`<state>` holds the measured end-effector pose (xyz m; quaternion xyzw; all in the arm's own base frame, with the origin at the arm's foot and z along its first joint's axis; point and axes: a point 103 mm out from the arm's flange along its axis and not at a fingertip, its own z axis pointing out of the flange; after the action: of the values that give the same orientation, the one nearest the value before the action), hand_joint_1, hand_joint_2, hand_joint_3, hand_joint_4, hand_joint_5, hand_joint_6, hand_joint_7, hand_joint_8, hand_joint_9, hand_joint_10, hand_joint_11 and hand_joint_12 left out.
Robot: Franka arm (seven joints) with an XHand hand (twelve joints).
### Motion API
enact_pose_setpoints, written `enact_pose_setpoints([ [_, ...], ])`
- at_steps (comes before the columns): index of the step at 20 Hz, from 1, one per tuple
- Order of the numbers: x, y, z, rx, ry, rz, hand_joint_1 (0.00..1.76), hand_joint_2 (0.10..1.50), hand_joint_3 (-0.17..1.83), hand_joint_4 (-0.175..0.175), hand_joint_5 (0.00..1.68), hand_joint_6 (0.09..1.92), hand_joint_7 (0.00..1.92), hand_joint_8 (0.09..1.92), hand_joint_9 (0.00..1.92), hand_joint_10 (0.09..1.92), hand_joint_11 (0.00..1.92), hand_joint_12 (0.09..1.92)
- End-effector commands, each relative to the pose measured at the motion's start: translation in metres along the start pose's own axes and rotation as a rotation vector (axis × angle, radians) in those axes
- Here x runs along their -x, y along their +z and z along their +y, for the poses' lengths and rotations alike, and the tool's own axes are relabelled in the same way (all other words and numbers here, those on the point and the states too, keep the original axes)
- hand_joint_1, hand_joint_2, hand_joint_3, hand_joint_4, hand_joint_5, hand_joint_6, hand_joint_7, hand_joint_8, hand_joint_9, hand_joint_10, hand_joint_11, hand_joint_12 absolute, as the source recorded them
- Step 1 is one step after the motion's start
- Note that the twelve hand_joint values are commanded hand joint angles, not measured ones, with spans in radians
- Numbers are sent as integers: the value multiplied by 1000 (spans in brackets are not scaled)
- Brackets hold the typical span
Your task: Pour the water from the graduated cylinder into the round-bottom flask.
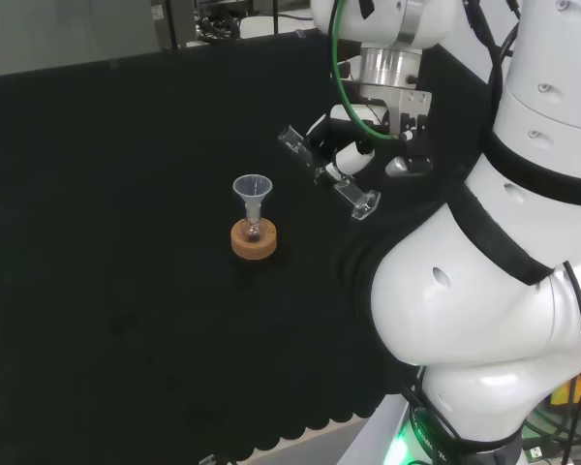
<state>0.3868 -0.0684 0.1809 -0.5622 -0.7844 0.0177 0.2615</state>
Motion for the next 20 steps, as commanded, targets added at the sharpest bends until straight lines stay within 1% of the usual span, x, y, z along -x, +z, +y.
enact_pose_setpoints([
  [1, -7, -1, 3, -106, 31, -55, 1100, 1118, -3, -23, 989, 997, 1240, 364, 1446, 87, 1334, 759],
  [6, -8, 2, 5, -205, 62, -83, 1105, 1114, -3, -28, 997, 984, 1267, 336, 1463, 87, 1349, 746],
  [8, -9, 2, 5, -230, 69, -98, 1106, 1113, -3, -28, 999, 982, 1271, 335, 1465, 87, 1351, 746],
  [16, -22, 0, 8, -319, 70, -150, 1110, 1109, -4, -34, 1009, 966, 1292, 317, 1476, 87, 1357, 739],
  [20, -28, 0, 9, -388, 78, -182, 1111, 1108, -4, -35, 1010, 964, 1299, 314, 1480, 87, 1358, 737],
])
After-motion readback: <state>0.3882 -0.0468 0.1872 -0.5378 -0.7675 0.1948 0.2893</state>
